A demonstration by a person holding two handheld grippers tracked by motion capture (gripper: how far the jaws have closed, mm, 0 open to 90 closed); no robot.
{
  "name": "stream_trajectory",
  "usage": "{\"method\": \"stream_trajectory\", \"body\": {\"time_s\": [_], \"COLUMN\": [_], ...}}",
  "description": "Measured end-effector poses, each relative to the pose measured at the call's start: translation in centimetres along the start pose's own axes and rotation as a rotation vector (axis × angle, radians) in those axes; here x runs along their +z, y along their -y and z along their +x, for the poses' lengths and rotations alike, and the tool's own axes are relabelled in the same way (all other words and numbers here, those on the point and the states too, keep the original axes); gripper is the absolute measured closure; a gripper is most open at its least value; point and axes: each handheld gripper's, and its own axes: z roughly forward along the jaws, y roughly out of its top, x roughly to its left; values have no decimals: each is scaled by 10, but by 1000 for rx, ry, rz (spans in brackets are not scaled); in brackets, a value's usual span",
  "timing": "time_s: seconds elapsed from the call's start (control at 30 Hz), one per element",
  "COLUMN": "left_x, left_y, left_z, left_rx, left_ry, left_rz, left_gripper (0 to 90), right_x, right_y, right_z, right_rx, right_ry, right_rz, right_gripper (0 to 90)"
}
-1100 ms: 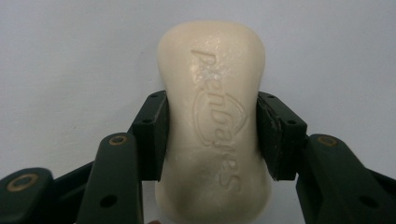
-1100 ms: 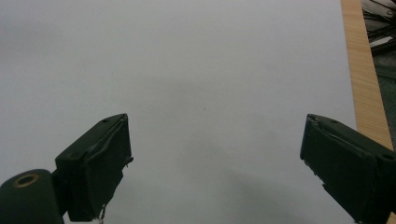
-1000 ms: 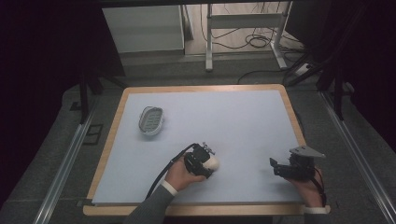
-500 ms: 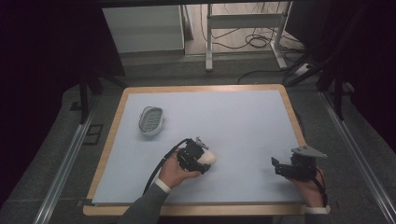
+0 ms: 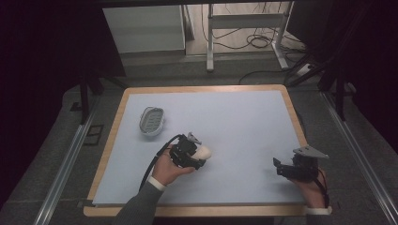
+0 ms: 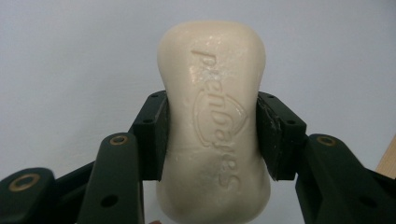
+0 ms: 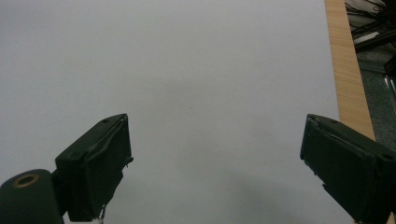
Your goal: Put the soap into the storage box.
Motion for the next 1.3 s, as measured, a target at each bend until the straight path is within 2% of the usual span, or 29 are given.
{"method": "stream_trajectory", "body": {"time_s": [0.2, 0.97, 1.3], "left_x": [-5, -27, -36], "left_y": [1, 7, 11], "left_z": [4, 28, 43], "left_rx": [0, -39, -66], "left_ry": [-10, -45, -72], "left_rz": [4, -23, -24], "left_gripper": [495, 496, 495], "right_x": [0, 1, 2], "right_y": [0, 1, 1], "right_z": [0, 0, -1], "right_rx": [-1, 2, 4], "right_ry": [2, 4, 6], "right_rz": [3, 6, 9], "right_gripper": [84, 84, 84]}}
